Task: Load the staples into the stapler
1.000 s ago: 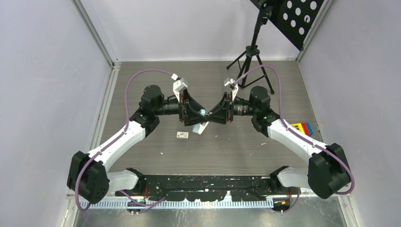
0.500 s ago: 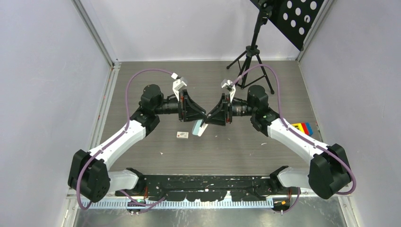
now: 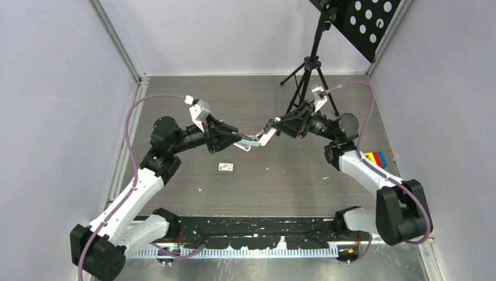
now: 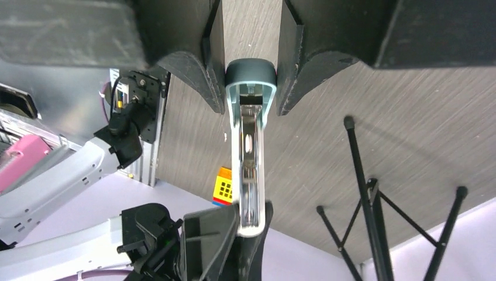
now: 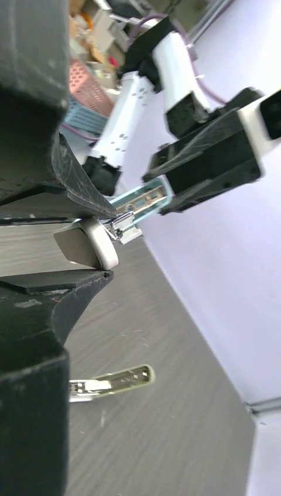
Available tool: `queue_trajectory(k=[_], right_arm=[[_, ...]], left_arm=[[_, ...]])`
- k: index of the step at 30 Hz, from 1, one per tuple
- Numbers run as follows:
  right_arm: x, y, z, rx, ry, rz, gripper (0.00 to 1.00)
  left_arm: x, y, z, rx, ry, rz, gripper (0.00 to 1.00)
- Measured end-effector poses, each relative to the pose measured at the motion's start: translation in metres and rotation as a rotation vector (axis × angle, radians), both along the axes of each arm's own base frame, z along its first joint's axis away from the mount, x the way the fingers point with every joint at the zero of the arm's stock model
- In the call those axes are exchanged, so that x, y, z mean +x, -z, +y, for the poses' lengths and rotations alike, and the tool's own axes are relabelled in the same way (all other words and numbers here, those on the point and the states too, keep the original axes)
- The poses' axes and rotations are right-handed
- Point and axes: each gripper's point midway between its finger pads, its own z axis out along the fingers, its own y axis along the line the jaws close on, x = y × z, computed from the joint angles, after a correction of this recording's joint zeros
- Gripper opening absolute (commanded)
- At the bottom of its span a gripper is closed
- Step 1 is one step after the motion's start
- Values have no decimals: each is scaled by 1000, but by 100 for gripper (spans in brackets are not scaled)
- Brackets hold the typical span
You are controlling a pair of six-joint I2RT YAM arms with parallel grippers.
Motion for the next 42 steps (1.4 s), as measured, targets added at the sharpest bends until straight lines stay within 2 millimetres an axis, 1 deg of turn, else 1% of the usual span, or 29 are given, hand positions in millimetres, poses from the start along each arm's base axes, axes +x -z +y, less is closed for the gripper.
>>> queue_trajectory(k=[3, 7, 10, 14, 20, 24, 25, 28, 30, 32, 34, 36, 39, 42], right_arm=[[10, -15, -11, 84, 33, 13, 0], [13, -26, -15, 162, 44, 39, 0], [8, -31, -14, 184, 28, 42, 0], [3, -34, -14, 196, 15, 58, 0], [-1, -35, -15, 201, 9, 69, 0], [-2, -33, -15, 195, 2, 77, 2], [-2, -33, -16, 192, 1, 78, 5], [0, -32, -20, 190, 7, 81, 27], [2, -32, -22, 191, 14, 85, 45], [3, -29, -23, 189, 22, 92, 55], [5, -24, -25, 184, 34, 102, 61], [9, -17, -27, 172, 48, 117, 66], [14, -6, -27, 135, 77, 138, 69], [17, 5, -29, 74, 122, 145, 71]], left_arm=[[-1, 2, 6, -8, -39, -6, 0], [-6, 12, 12, -36, -88, 23, 0], [-11, 10, 15, -80, -110, 25, 0], [-15, 10, 18, -136, -128, 41, 0], [-20, 22, 18, -219, -130, 137, 0], [-19, 17, 19, -243, -139, 158, 0], [-18, 15, 19, -245, -143, 158, 0], [-14, 4, 18, -239, -146, 152, 0], [-10, -3, 17, -232, -150, 145, 0], [-7, -6, 16, -220, -154, 134, 0], [-2, -5, 17, -201, -173, 135, 0], [5, 1, 19, -170, -201, 148, 0], [13, 13, 20, -111, -224, 158, 0], [15, 23, 21, -47, -223, 150, 0]])
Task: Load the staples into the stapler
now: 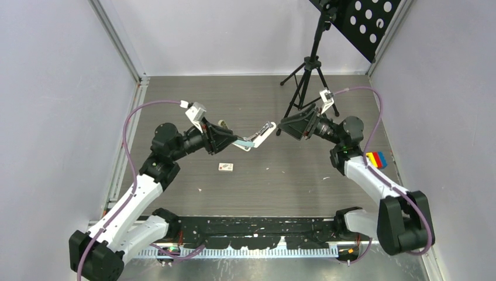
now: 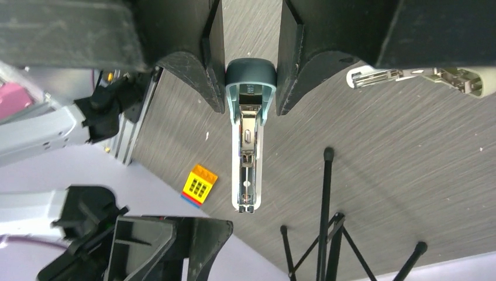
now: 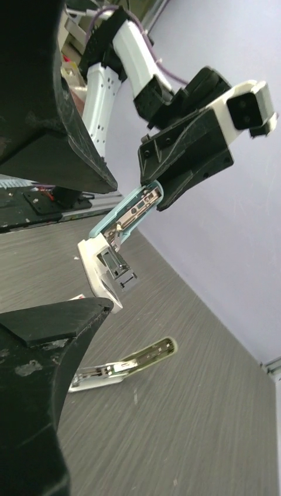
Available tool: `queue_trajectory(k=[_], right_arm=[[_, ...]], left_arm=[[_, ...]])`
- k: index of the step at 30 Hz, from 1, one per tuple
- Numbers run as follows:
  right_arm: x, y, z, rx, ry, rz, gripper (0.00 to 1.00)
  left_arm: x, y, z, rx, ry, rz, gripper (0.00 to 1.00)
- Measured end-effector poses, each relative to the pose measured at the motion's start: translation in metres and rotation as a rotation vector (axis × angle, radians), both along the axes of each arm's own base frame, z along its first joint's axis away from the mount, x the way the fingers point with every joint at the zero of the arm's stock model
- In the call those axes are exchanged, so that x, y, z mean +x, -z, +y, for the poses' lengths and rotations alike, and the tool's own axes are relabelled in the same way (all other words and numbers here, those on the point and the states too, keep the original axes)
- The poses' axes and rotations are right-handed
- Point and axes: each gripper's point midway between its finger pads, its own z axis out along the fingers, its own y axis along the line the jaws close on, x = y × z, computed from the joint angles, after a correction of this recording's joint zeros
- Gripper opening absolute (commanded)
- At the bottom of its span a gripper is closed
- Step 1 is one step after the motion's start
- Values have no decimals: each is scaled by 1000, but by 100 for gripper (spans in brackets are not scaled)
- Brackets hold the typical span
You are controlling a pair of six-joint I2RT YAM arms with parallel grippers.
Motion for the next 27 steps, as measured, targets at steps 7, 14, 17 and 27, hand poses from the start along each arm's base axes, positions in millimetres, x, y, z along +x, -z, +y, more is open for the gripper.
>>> queue_trajectory(k=[7, 14, 17, 27], right_arm=[[-13, 14, 10, -261, 41, -100, 73], [-51, 20, 28, -577, -121, -356, 73], [-64, 25, 27, -676, -194, -445, 72], [-99, 72, 54, -910, -499, -549, 65]], left_arm=[[-10, 12, -6, 154, 132, -74, 0], [-33, 14, -7, 289, 310, -203, 0], [-40, 17, -8, 325, 370, -236, 0], [-61, 44, -20, 398, 506, -216, 0]])
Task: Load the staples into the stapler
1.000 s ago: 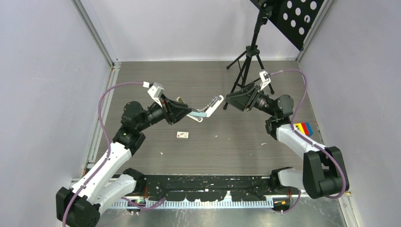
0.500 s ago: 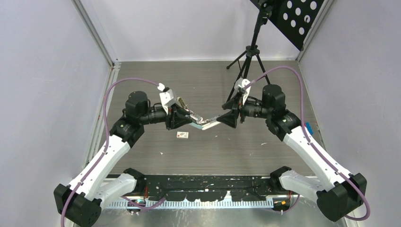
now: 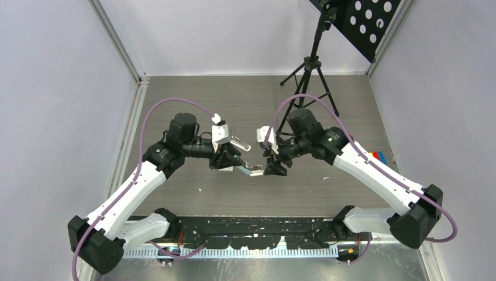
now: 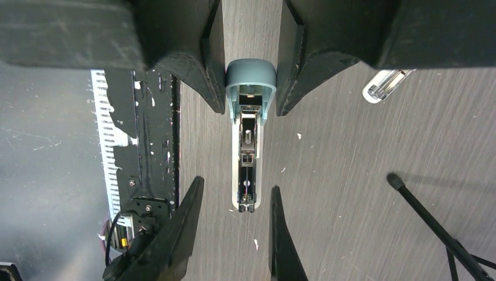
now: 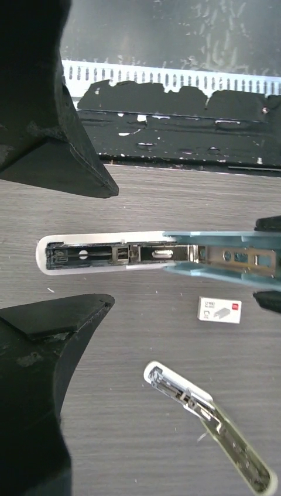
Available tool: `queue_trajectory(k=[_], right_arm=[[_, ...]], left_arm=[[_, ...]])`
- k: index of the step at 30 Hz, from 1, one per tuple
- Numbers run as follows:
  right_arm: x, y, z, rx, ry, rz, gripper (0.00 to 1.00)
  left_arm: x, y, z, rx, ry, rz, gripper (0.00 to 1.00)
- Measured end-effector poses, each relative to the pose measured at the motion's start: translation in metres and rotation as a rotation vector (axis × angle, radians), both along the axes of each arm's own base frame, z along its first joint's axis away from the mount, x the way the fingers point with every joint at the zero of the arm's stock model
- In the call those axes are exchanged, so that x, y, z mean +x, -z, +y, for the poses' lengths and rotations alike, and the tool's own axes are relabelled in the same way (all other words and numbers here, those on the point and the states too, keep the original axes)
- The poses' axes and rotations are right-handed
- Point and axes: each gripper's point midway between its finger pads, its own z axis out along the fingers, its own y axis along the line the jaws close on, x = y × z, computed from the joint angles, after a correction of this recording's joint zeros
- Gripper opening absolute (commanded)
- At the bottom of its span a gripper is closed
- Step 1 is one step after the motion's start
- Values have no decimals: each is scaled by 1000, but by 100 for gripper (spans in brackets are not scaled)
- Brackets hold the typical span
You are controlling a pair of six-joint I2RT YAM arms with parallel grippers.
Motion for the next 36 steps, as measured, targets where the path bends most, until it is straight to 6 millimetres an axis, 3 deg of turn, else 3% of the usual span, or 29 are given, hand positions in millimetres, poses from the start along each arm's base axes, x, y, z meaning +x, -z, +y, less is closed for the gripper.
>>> queue_trajectory(k=[10, 18, 21, 26, 33, 36], right_arm=[[-13, 34, 19, -119, -57, -21, 58], [-1, 47, 24, -134, -5, -58, 59], [2, 49, 26, -134, 5, -62, 55], [2, 55, 29, -138, 0, -41, 39], [-3, 62, 33, -150, -22, 1, 2], [-2, 64, 34, -162, -24, 11, 0]], left_arm=[[-2, 0, -2, 9, 6, -9, 0], [-5, 0, -4, 9, 17, -8, 0], [-6, 0, -4, 9, 20, -8, 0], [-5, 0, -4, 11, 16, -12, 0], [-5, 1, -4, 18, 18, -24, 0], [-4, 2, -3, 24, 11, -25, 7]])
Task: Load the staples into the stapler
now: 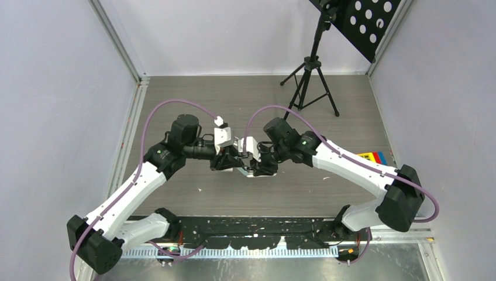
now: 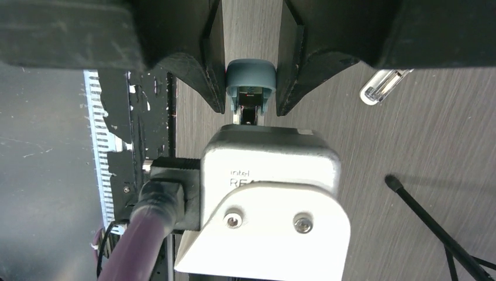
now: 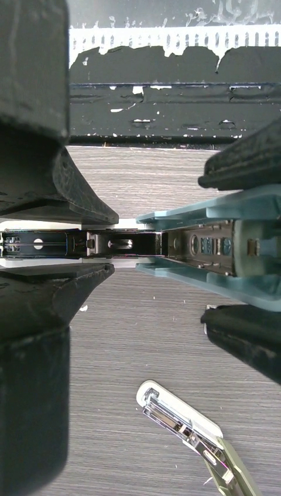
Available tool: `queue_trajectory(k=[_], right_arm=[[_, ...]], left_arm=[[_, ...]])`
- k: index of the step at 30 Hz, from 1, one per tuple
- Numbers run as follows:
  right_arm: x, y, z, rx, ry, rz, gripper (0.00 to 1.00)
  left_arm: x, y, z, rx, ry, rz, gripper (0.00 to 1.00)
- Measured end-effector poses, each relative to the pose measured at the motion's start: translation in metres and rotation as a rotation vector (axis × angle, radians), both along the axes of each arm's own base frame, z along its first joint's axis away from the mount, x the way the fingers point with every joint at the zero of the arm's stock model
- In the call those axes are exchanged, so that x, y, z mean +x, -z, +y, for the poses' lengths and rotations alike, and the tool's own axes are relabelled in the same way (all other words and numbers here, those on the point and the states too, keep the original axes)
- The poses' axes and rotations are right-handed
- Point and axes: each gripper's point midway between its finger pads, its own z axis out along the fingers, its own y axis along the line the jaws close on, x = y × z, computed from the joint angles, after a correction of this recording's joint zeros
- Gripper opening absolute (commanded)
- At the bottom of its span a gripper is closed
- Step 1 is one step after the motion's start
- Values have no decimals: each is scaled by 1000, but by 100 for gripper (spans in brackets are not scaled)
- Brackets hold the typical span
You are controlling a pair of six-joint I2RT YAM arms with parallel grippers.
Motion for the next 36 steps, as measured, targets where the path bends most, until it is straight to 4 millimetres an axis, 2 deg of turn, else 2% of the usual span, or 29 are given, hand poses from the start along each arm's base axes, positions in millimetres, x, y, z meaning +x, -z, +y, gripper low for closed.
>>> queue_trajectory(k=[7, 10, 12, 16, 20, 23, 28, 31, 36], right_arm=[[12, 7, 6, -15, 30, 4, 0], [25, 19, -2, -42, 107, 33, 0], [38, 28, -7, -51, 174, 52, 0], [65, 43, -14, -65, 299, 60, 0], [90, 62, -13, -74, 400, 59, 0], [113, 82, -15, -92, 491, 58, 0], [144, 114, -29, -128, 625, 61, 0], [160, 121, -34, -113, 685, 55, 0], [179, 119, -37, -71, 746, 32, 0]], left_arm=[[7, 7, 11, 34, -92, -38, 67], [16, 2, 21, 38, -178, -96, 84], [23, -2, 29, 33, -255, -134, 90], [39, -8, 51, 23, -428, -212, 94], [55, -9, 75, 18, -602, -270, 95], [67, -7, 93, 20, -730, -308, 96], [79, -2, 112, 36, -864, -323, 97], [84, -6, 119, 35, -914, -338, 97], [88, -9, 125, 32, -955, -351, 97]])
